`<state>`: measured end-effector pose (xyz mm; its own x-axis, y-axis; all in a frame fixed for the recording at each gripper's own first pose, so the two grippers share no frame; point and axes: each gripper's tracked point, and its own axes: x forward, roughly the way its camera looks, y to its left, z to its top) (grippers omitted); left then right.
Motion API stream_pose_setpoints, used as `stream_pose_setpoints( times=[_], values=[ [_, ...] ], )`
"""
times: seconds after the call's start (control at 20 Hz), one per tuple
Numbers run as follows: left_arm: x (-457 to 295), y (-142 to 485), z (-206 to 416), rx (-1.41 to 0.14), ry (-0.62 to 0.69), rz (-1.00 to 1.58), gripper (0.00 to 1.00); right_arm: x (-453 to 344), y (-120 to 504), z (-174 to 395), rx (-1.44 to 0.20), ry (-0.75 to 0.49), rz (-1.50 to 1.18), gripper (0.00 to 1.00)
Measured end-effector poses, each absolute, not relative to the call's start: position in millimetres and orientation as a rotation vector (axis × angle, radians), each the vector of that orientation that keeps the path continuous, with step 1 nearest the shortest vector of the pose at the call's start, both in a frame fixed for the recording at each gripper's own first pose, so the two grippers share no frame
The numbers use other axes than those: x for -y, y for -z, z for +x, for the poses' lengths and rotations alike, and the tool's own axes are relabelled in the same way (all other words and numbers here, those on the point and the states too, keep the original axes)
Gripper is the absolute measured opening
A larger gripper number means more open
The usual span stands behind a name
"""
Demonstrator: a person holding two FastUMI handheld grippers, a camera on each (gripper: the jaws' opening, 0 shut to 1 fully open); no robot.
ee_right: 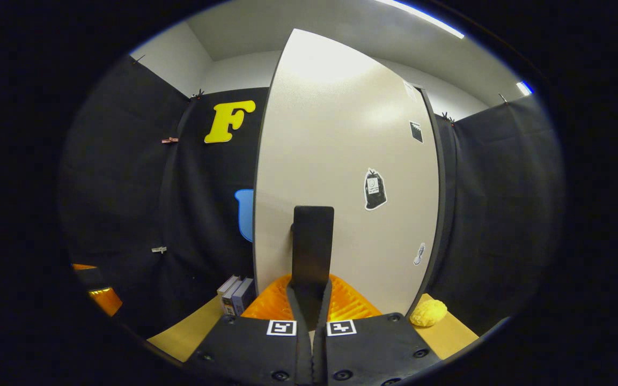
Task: Open the cabinet door with the right hand, grasp the bottle in the cabinet with the left hand and place it on the coaster, then close the cabinet door with the right hand.
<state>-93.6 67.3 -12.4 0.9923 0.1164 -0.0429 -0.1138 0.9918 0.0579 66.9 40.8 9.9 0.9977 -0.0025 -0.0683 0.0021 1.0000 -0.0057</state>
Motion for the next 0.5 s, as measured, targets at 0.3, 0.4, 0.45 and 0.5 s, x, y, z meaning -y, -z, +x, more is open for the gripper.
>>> stream_pose_setpoints(
  times=[0.3, 0.4, 0.45, 0.5],
  values=[
    [-33.7, 17.4, -87.3, -0.060, -0.024, 0.056, 0.94, -5.5, -15.0, 32.3, -0.078, 0.045, -0.009, 0.06],
    [-19.0, 20.6, -83.9, -0.066, 0.020, 0.053, 0.94, 8.4, -15.7, 22.5, -0.082, 0.070, -0.007, 0.05],
    [-11.9, 21.9, -81.3, -0.068, 0.042, 0.050, 0.94, 15.1, -15.6, 17.8, -0.081, 0.083, -0.007, 0.05],
    [-4.3, 24.2, -78.8, -0.071, 0.063, 0.048, 0.94, 22.1, -16.3, 12.0, -0.082, 0.097, -0.006, 0.06]
  ],
)
